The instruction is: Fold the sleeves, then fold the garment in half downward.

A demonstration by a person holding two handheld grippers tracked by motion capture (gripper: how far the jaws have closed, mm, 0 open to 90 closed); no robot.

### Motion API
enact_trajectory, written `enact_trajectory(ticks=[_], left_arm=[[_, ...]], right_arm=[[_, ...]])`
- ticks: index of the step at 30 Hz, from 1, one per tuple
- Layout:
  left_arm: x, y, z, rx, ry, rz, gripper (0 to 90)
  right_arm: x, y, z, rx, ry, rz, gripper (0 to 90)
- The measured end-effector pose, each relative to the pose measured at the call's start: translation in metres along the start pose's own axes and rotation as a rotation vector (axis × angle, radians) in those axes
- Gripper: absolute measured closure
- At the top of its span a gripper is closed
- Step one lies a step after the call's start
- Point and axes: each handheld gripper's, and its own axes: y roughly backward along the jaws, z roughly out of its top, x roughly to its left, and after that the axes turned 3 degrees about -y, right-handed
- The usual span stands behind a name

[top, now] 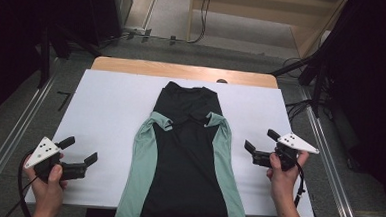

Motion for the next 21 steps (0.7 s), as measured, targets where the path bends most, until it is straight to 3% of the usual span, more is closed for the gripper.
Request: enact_trajectory(ticks=[11, 16, 21], left_arm=[[-0.002, 0.002, 0.006, -0.014, -0.010, 0.008, 0.0], [-0.008, -0.001, 0.014, -0.016, -0.039, -0.010, 0.0], [-0.011, -0.006, 0.023, -0.018, -0.042, -0.031, 0.0]], right_arm=[[0.000, 0.022, -0.016, -0.025, -0.005, -0.030, 0.0], [-0.004, 0.032, -0.021, -0.029, -0.010, -0.042, 0.0], [-0.008, 0.037, -0.028, -0.036, -0.018, -0.048, 0.0]])
